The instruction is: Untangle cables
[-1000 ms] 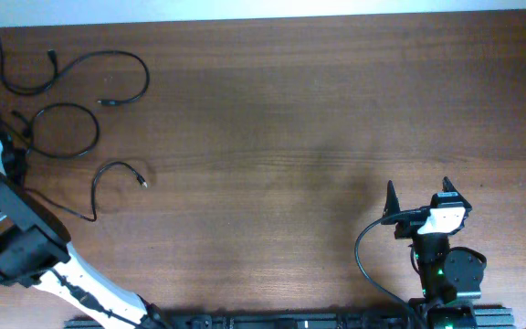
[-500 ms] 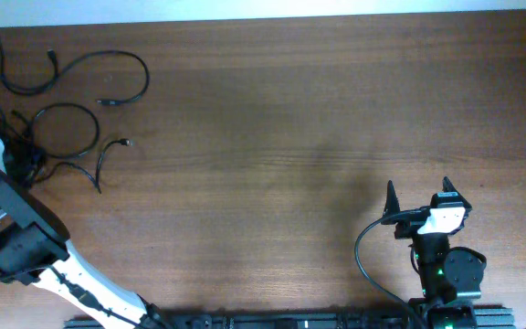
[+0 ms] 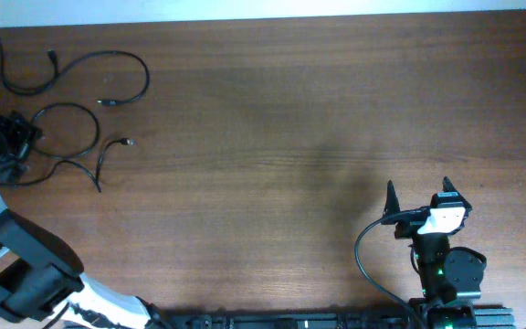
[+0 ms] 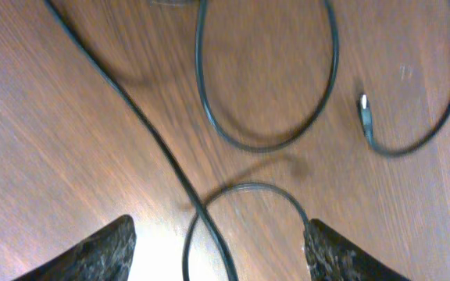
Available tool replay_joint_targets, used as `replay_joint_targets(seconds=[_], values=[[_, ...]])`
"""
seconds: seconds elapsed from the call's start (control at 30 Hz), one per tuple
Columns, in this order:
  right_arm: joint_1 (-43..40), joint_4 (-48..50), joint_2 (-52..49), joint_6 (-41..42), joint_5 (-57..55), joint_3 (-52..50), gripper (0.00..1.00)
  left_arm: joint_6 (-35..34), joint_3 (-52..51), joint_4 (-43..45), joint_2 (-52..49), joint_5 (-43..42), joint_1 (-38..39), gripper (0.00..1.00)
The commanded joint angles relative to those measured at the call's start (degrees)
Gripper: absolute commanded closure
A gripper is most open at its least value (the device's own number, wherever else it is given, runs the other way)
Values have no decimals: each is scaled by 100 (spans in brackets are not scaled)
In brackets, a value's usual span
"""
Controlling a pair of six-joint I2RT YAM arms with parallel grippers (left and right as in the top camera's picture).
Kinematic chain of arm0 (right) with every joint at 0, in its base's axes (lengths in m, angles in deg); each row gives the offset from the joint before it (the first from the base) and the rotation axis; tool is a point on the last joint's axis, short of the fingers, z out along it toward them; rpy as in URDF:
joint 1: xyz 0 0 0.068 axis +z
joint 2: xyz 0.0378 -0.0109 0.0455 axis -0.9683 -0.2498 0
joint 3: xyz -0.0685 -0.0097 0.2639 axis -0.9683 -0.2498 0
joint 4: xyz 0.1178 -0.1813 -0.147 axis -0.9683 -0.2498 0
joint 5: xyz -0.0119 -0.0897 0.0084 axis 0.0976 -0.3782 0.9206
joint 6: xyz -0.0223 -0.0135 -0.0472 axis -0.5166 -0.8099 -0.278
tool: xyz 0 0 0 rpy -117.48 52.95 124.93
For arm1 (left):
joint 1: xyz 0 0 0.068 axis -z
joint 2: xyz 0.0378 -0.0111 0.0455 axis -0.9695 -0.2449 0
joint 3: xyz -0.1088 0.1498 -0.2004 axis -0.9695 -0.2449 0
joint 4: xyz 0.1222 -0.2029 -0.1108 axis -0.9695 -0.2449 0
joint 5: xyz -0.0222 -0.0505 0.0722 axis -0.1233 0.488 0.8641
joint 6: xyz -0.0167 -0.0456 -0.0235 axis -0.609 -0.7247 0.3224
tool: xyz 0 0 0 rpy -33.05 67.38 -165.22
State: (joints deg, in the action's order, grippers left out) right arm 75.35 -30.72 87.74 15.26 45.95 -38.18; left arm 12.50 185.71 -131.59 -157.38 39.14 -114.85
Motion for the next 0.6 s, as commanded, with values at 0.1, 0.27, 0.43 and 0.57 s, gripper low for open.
replay_joint_targets(seconds=[0.1, 0.27, 0.43, 0.57], values=[[-22, -20, 37, -17, -31, -42, 1, 177, -186, -516, -50, -282, 575, 28], [-22, -20, 37, -20, -33, -42, 2, 175, -695, -472, -50, 579, 1102, 29], [-22, -20, 37, -17, -33, -42, 2, 170, -903, -503, -50, 994, 1117, 51], [-22, -20, 37, -17, -31, -42, 1, 170, -927, -564, -50, 1091, 1117, 80]])
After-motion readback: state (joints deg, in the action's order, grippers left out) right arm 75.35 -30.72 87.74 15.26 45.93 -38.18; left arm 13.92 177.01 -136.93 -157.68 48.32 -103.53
